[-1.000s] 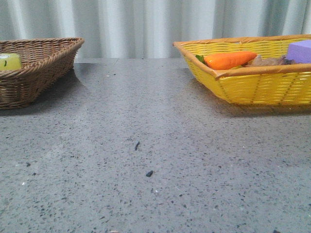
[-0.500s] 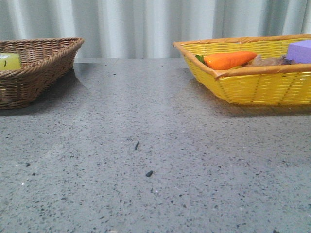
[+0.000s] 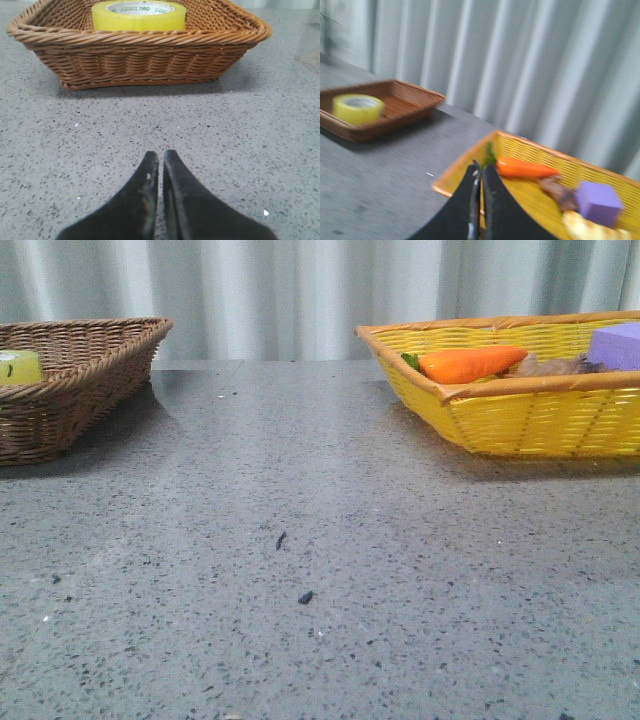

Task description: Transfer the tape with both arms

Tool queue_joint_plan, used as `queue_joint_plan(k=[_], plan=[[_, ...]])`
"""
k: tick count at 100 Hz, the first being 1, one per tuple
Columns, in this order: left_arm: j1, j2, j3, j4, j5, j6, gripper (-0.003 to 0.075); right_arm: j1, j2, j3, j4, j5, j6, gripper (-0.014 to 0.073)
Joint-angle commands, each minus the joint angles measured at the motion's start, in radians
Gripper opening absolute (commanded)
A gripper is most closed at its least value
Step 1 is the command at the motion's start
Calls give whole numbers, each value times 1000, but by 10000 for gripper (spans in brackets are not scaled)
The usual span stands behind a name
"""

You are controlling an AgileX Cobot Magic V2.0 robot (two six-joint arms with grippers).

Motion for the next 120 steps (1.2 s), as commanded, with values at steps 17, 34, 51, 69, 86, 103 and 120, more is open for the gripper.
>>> queue_joint_plan(k=[17, 34, 51, 69, 86, 103, 120], plan=[[3, -17, 8, -16, -50, -9, -20, -189, 18, 289, -89, -321, 89, -42], [3, -17, 8, -16, -50, -9, -20, -369, 12, 585, 1, -688, 89, -42], [3, -17, 8, -16, -50, -9, -20, -406, -101, 716, 1, -613, 89, -42], [3, -17, 8, -16, -52, -9, -20, -414, -136, 714, 3, -417, 89, -42], [3, -17, 8, -16, -52, -9, -20, -414, -136, 714, 3, -315, 89, -42], [3, -17, 8, -16, -52, -9, -20, -414, -136, 714, -2, -324, 72, -42], [3, -17, 8, -16, -52, -9, -20, -414, -136, 714, -2, -324, 72, -42]])
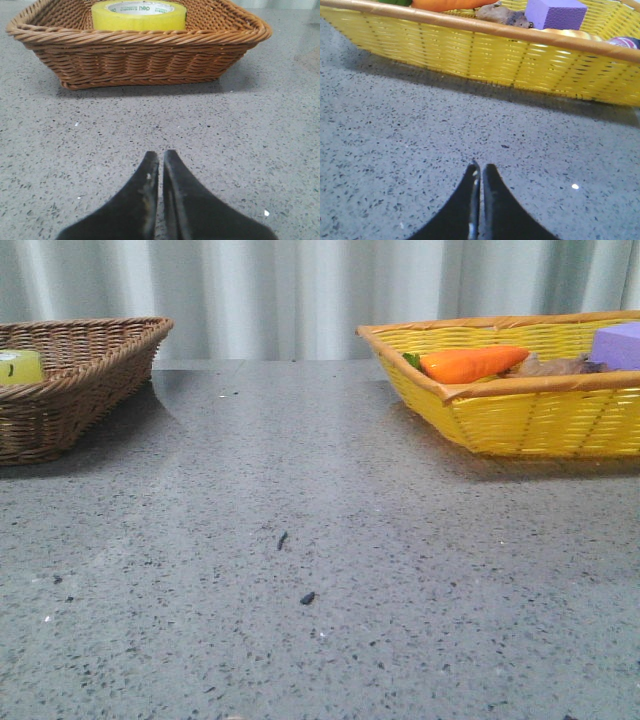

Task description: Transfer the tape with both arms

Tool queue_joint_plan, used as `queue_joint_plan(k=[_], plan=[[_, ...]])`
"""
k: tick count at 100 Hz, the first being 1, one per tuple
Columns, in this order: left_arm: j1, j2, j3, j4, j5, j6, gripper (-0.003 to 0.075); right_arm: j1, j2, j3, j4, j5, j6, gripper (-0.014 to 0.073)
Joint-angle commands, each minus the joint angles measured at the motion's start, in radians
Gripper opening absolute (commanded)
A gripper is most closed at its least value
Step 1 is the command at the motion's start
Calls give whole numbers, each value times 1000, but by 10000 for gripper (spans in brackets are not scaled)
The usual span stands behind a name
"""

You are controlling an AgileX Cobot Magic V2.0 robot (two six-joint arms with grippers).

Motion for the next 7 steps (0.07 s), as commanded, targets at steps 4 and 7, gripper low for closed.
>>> queue_joint_plan(k=[4, 7], plan=[[3, -17, 8, -12, -52, -9, -20, -4, -18, 21, -5, -11, -6, -42], [3, -17, 8, -12, -52, -9, -20, -4, -18, 21, -5, -11, -6, -42]])
